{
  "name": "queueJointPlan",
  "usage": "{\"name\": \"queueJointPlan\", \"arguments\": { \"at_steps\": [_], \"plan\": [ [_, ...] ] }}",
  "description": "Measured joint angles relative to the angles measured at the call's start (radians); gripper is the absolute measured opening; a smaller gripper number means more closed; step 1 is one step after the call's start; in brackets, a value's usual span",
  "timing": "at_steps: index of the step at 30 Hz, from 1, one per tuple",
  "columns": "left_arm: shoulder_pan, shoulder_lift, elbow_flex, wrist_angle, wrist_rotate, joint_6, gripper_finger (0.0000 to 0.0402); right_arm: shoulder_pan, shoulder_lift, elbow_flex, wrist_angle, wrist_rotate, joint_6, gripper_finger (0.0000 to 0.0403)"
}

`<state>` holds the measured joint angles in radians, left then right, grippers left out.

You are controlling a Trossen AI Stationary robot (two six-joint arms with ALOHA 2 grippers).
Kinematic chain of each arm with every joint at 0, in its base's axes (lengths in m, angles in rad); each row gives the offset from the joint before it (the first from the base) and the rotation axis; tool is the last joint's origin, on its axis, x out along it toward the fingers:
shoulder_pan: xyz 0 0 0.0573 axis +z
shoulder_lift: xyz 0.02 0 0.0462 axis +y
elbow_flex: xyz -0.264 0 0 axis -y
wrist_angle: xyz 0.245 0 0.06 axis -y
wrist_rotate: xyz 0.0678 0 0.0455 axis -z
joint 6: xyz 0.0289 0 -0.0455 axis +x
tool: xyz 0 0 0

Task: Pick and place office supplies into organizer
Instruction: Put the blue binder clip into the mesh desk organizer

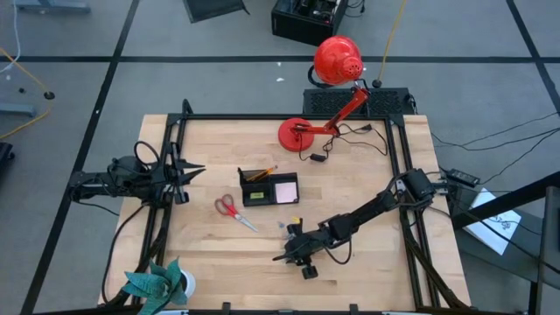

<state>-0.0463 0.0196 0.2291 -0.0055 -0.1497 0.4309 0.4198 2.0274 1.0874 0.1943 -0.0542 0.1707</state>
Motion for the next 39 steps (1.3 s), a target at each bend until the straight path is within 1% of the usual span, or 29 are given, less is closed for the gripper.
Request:
{"name": "queueJointPlan", "arguments": {
  "at_steps": [9, 14, 17, 18, 23, 24, 32, 39],
  "plan": [
    [0.000, 0.000, 0.000, -0.001, -0.001, 0.000, 0.0035, -0.004, -0.065, -0.006, -0.030, 0.014, -0.052, 0.0067],
    [0.000, 0.000, 0.000, -0.001, -0.001, 0.000, 0.0035, -0.015, -0.112, -0.005, -0.022, 0.053, -0.092, 0.0065],
    [0.000, 0.000, 0.000, -0.002, -0.001, 0.000, 0.0035, -0.031, -0.134, -0.004, -0.001, 0.058, -0.123, 0.0065],
    [0.000, 0.000, 0.000, -0.001, -0.001, 0.000, 0.0035, -0.037, -0.141, -0.004, 0.006, 0.076, -0.132, 0.0065],
    [0.000, 0.000, 0.000, -0.001, -0.001, -0.001, 0.0035, -0.083, -0.154, -0.003, 0.077, 0.183, -0.193, 0.0064],
    [0.000, 0.000, 0.000, -0.002, -0.001, -0.001, 0.0035, -0.093, -0.154, -0.003, 0.098, 0.189, -0.208, 0.0064],
    [0.000, 0.000, 0.000, -0.002, -0.002, 0.005, 0.0035, -0.194, -0.154, -0.002, 0.224, 0.186, -0.271, 0.0067],
    [0.000, 0.000, 0.000, -0.004, -0.003, 0.010, 0.0035, -0.278, -0.140, -0.001, 0.228, 0.189, -0.274, 0.0067]
  ]
}}
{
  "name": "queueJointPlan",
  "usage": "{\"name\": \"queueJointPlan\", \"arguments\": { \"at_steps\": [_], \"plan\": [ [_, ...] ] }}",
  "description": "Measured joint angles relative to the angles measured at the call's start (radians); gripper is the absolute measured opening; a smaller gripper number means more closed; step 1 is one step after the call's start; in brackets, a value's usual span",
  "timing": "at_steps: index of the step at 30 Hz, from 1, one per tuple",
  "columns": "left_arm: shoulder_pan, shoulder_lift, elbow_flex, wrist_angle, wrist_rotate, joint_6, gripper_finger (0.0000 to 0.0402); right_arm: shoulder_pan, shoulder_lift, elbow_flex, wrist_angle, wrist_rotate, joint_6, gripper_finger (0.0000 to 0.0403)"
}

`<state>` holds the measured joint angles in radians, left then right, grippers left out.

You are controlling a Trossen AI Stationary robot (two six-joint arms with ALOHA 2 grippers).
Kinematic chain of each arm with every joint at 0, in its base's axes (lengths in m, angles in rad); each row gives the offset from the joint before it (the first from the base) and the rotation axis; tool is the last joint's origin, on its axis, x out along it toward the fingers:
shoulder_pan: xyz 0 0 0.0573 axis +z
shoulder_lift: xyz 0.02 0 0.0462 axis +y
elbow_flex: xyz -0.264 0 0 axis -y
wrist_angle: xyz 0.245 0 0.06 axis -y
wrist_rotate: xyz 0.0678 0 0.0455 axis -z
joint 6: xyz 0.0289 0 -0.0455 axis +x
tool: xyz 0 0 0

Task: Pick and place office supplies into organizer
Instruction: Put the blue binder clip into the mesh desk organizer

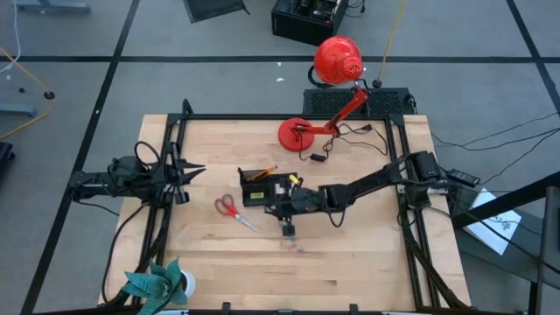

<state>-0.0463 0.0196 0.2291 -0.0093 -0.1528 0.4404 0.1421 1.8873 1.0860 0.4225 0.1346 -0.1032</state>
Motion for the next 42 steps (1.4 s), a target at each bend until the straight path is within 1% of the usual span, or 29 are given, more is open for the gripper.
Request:
{"name": "queueJointPlan", "arguments": {
  "at_steps": [4, 7, 11, 14, 17, 20, 22, 27, 32, 34, 37, 42],
  "plan": [
    [0.000, 0.000, 0.000, 0.000, -0.005, 0.000, 0.0035, -0.042, 0.012, 0.003, 0.039, -0.001, 0.011, 0.0067],
    [0.000, 0.000, 0.000, 0.000, -0.005, 0.002, 0.0035, -0.071, 0.027, 0.000, 0.030, -0.004, 0.014, 0.0066],
    [0.000, 0.000, 0.000, 0.000, -0.006, 0.002, 0.0035, -0.096, 0.071, 0.002, 0.097, -0.007, 0.027, 0.0068],
    [0.000, 0.000, 0.000, 0.000, -0.006, 0.004, 0.0035, -0.110, 0.123, 0.034, 0.110, -0.040, 0.039, 0.0069],
    [0.000, 0.000, 0.000, -0.002, -0.007, 0.010, 0.0035, -0.116, 0.173, 0.087, 0.085, -0.053, 0.040, 0.0069],
    [0.000, 0.000, 0.000, -0.004, -0.013, 0.010, 0.0035, -0.117, 0.207, 0.136, 0.019, -0.052, 0.039, 0.0070],
    [0.000, 0.000, 0.000, -0.005, -0.014, 0.010, 0.0035, -0.116, 0.214, 0.165, -0.024, -0.029, 0.039, 0.0073],
    [0.000, 0.000, 0.000, -0.009, -0.014, 0.010, 0.0035, -0.116, 0.210, 0.193, -0.070, -0.002, 0.031, 0.0090],
    [0.000, 0.000, 0.000, -0.011, -0.014, 0.010, 0.0035, -0.116, 0.201, 0.199, -0.064, 0.002, 0.034, 0.0121],
    [0.000, 0.000, 0.000, -0.011, -0.014, 0.010, 0.0035, -0.115, 0.202, 0.199, -0.069, 0.024, 0.040, 0.0135],
    [0.000, 0.000, 0.000, -0.011, -0.014, 0.009, 0.0035, -0.109, 0.204, 0.198, -0.068, 0.028, 0.034, 0.0151],
    [0.000, 0.000, 0.000, -0.011, -0.014, 0.009, 0.0035, -0.082, 0.160, 0.198, -0.074, 0.030, 0.017, 0.0159]
  ]
}}
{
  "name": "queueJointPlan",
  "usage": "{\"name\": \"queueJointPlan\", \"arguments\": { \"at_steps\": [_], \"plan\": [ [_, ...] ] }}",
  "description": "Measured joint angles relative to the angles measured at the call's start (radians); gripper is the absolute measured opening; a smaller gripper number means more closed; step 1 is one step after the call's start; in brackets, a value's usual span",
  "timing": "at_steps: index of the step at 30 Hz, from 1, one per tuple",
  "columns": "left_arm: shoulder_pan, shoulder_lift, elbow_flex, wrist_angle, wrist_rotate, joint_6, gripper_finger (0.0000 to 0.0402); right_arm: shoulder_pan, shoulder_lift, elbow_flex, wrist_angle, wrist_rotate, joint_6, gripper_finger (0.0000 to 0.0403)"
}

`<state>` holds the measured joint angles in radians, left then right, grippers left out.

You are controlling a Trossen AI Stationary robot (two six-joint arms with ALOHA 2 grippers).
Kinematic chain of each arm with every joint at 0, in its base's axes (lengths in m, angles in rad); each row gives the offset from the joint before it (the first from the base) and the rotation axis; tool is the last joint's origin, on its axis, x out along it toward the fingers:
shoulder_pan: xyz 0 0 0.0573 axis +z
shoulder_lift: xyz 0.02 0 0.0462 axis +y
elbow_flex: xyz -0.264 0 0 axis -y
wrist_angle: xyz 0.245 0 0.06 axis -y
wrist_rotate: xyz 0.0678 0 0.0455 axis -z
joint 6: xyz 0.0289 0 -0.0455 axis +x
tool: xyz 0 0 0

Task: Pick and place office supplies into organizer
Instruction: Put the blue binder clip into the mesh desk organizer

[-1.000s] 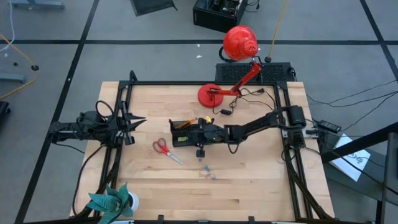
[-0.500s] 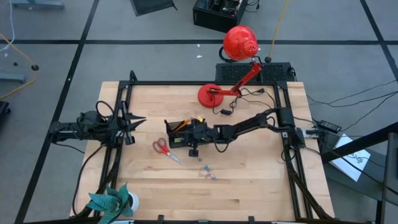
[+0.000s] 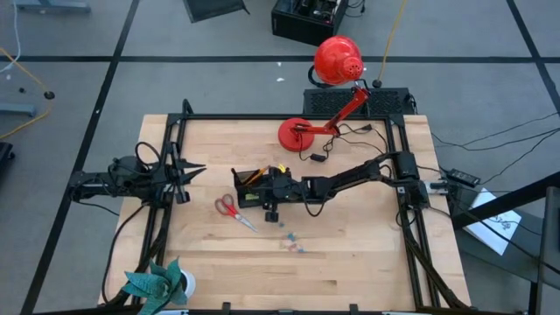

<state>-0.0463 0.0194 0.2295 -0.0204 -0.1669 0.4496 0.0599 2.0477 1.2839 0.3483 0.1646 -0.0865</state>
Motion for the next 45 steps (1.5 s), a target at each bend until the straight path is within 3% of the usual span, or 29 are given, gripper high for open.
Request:
{"name": "queueJointPlan", "arguments": {
  "at_steps": [9, 13, 23, 26, 37, 40, 45],
  "plan": [
    [0.000, 0.000, 0.000, -0.006, 0.000, -0.007, 0.0035, 0.133, -0.170, 0.000, -0.159, -0.012, -0.041, 0.0131],
    [0.000, 0.000, 0.000, -0.007, 0.000, -0.010, 0.0035, 0.211, -0.230, 0.000, -0.226, -0.089, -0.031, 0.0104],
    [0.000, 0.000, 0.000, -0.010, 0.001, -0.026, 0.0035, 0.411, -0.271, -0.002, -0.183, -0.145, -0.226, 0.0021],
    [0.000, 0.000, 0.000, -0.010, 0.000, -0.026, 0.0035, 0.435, -0.271, -0.002, -0.154, -0.143, -0.264, 0.0004],
    [0.000, 0.000, 0.000, -0.010, 0.000, -0.022, 0.0035, 0.446, -0.271, -0.002, -0.143, -0.140, -0.265, 0.0002],
    [0.000, 0.000, 0.000, -0.010, 0.000, -0.022, 0.0035, 0.444, -0.271, -0.002, -0.150, -0.103, -0.222, 0.0003],
    [0.000, 0.000, 0.000, -0.010, 0.000, -0.021, 0.0035, 0.437, -0.271, -0.002, -0.292, 0.130, -0.066, 0.0006]
  ]
}}
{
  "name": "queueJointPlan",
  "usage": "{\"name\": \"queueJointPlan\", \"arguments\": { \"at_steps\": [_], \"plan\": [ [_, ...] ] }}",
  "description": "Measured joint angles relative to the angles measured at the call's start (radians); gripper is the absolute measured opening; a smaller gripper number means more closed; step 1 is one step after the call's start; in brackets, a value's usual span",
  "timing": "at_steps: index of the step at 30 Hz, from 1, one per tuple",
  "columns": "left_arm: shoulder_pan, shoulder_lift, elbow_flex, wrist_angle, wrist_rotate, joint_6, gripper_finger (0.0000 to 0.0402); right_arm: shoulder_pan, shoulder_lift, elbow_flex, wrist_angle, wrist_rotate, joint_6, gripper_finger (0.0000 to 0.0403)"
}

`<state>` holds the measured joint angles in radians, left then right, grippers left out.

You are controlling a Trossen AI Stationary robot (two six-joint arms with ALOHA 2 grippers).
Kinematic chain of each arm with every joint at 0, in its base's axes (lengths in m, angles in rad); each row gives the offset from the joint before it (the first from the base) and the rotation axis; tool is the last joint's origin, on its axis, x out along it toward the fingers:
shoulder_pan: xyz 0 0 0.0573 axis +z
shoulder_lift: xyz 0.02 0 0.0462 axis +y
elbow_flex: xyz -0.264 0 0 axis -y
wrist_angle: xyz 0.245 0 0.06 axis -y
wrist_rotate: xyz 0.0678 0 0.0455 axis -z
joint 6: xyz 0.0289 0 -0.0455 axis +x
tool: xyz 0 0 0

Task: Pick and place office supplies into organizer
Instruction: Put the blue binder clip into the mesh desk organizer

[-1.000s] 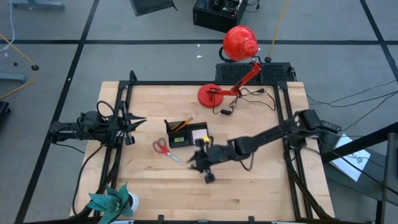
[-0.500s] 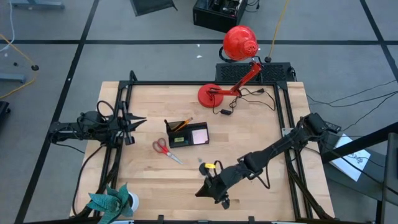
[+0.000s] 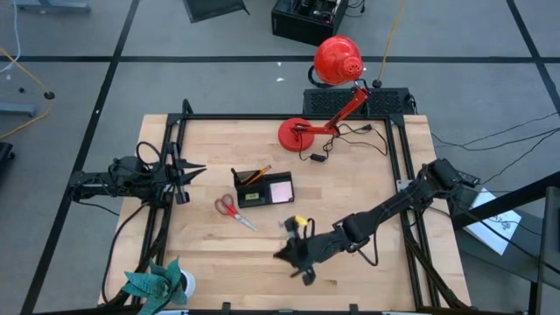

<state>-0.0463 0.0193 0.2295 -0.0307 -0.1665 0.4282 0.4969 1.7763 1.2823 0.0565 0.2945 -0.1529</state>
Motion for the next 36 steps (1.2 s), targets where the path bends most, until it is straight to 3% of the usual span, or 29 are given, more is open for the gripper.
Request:
{"name": "queueJointPlan", "arguments": {
  "at_steps": [5, 11, 14, 16, 18, 20, 26, 36],
  "plan": [
    [0.000, 0.000, 0.000, -0.001, 0.000, -0.003, 0.0035, -0.013, 0.001, -0.005, -0.187, 0.017, 0.230, 0.0044],
    [0.000, 0.000, 0.000, -0.003, 0.000, -0.004, 0.0035, 0.009, 0.001, -0.063, -0.208, -0.031, 0.393, 0.0121],
    [0.000, 0.000, 0.000, -0.003, 0.000, -0.004, 0.0035, 0.011, 0.000, -0.119, -0.161, 0.024, 0.462, 0.0148],
    [0.000, 0.000, 0.000, -0.003, 0.000, -0.004, 0.0035, 0.006, 0.001, -0.162, -0.128, 0.115, 0.484, 0.0159],
    [0.000, 0.000, 0.000, -0.003, 0.000, -0.004, 0.0035, -0.005, 0.002, -0.202, -0.061, 0.216, 0.502, 0.0165],
    [0.000, 0.000, 0.000, -0.004, 0.000, -0.009, 0.0035, -0.028, 0.000, -0.238, 0.020, 0.254, 0.527, 0.0166],
    [0.000, 0.000, 0.000, -0.004, 0.000, -0.011, 0.0035, -0.115, 0.013, -0.319, 0.241, 0.136, 0.559, 0.0163],
    [0.000, 0.000, 0.000, -0.007, -0.019, -0.010, 0.0035, -0.150, 0.081, -0.329, 0.235, 0.149, 0.808, 0.0169]
  ]
}}
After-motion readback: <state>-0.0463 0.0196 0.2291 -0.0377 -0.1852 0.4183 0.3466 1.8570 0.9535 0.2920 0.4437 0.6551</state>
